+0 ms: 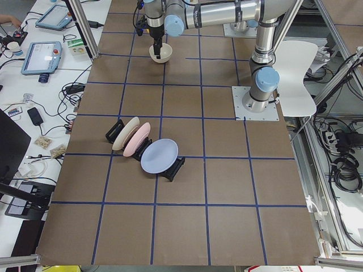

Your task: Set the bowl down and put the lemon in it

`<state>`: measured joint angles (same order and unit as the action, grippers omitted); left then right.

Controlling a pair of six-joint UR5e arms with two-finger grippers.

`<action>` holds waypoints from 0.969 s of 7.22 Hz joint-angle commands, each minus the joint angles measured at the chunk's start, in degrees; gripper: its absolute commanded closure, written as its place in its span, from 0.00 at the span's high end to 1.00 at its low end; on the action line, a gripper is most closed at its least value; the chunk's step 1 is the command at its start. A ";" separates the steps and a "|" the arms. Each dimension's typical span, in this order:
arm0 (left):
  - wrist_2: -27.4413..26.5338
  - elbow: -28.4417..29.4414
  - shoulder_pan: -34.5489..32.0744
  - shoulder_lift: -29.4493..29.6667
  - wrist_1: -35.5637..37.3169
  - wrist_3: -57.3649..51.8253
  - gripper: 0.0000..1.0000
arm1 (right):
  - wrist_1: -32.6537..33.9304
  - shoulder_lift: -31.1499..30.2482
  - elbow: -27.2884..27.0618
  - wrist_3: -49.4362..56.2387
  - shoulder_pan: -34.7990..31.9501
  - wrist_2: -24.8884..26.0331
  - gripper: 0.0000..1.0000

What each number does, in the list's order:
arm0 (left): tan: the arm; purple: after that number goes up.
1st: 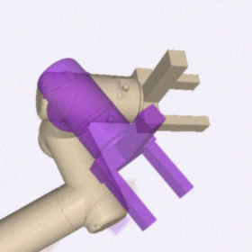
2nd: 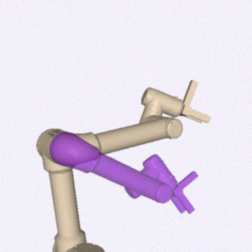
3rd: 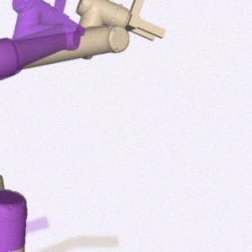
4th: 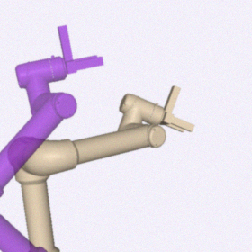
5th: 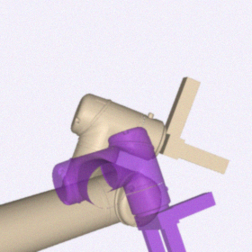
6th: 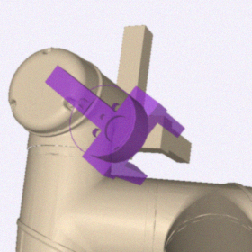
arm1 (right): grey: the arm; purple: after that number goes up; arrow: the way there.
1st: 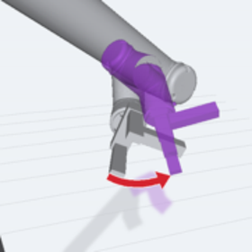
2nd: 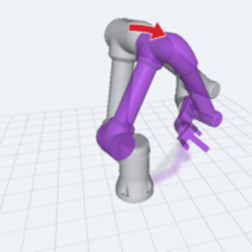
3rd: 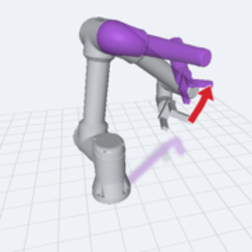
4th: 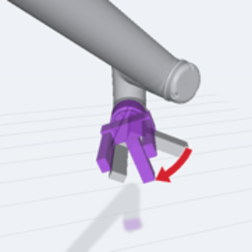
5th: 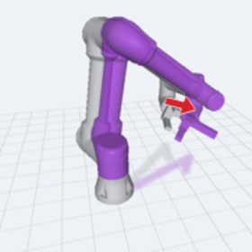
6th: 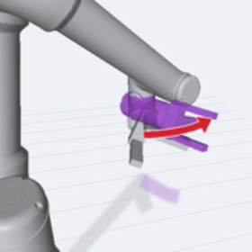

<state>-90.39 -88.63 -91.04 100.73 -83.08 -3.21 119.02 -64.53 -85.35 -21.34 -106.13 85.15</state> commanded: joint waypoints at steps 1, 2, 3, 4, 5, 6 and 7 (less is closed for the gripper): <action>-0.57 0.04 0.43 -7.09 -5.24 -3.55 1.00 | 2.61 3.00 -0.69 -0.02 -3.99 3.51 0.19; -0.66 -0.05 0.51 -8.95 -5.25 -3.47 1.00 | 2.88 4.49 -0.70 -0.02 -5.04 3.97 0.19; -0.57 -0.40 1.73 -9.14 -6.03 -3.55 1.00 | 2.97 5.03 -0.87 -0.02 -5.75 3.97 0.19; 0.38 -0.84 3.31 -9.06 -5.78 -3.55 1.00 | 2.97 6.42 -0.70 0.51 -6.19 4.41 0.20; 0.57 -0.58 3.85 -8.62 -5.43 -3.29 1.00 | 3.06 7.22 -0.79 0.77 -6.37 5.46 0.20; -0.13 -0.93 3.77 -9.49 -5.77 -3.20 1.00 | 4.80 8.19 -0.96 0.77 -6.37 5.30 0.21; 0.56 -0.67 3.77 -9.49 -5.69 -2.59 1.00 | 6.12 9.68 -0.79 0.95 -6.37 5.29 0.25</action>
<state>-90.18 -89.38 -87.38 91.48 -88.76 -6.31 123.54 -56.48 -86.20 -20.58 -112.45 90.36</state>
